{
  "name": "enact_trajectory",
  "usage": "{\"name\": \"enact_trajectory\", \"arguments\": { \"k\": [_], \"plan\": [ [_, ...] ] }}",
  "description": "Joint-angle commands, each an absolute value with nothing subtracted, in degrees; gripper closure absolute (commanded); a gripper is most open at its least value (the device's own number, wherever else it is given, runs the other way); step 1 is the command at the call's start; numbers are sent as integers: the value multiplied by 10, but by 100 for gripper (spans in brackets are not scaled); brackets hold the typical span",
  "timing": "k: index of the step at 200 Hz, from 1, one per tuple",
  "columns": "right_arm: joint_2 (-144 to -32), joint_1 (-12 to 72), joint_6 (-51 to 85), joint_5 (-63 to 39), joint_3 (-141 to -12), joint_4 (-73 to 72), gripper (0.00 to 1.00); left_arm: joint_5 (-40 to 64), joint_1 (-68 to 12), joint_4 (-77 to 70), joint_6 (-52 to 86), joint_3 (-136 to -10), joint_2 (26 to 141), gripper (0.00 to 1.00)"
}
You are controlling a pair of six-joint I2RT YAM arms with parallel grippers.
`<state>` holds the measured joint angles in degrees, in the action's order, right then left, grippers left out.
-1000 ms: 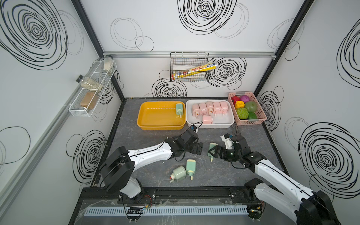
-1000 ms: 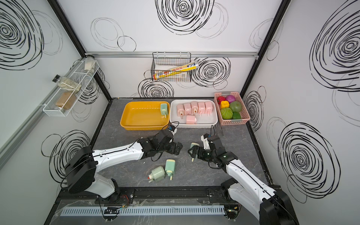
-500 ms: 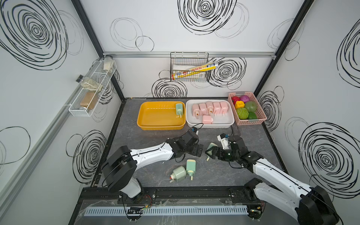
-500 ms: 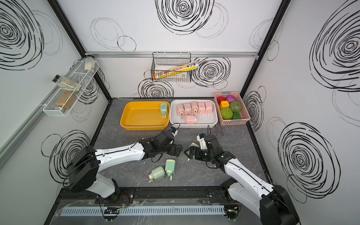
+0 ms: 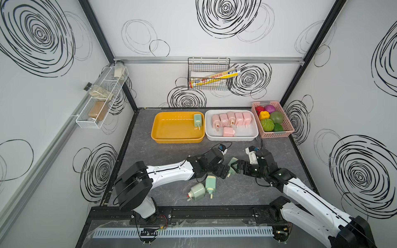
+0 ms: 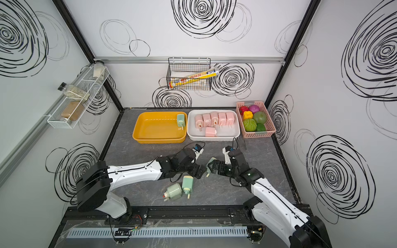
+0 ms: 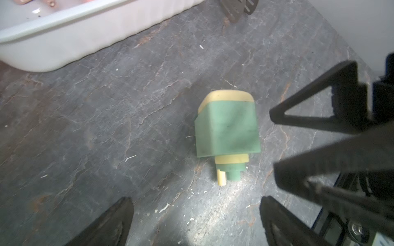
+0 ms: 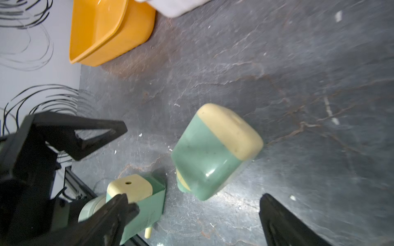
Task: Place the pencil sharpeners by color into the storage box
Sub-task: Pick up the pencil sharpener from the center of the board.
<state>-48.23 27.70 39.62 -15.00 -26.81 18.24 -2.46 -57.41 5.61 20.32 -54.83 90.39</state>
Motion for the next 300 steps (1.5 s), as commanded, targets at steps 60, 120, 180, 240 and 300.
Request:
{"name": "enact_trajectory", "arguments": {
  "k": [60,120,180,240,300],
  "plan": [
    [-503,204,436,-20,-282,266,0,-53,-615,29,138,-617,990,1],
    [-533,205,427,-20,-269,242,0,-93,-623,39,155,-665,1039,1],
    [-558,204,403,-72,-270,212,0,-117,-635,69,168,-718,1099,2],
    [-554,205,400,-72,-265,216,0,-113,-635,72,165,-732,1111,5],
    [-540,204,407,-25,-268,237,0,-142,-634,109,172,-780,1143,11]
  ]
}}
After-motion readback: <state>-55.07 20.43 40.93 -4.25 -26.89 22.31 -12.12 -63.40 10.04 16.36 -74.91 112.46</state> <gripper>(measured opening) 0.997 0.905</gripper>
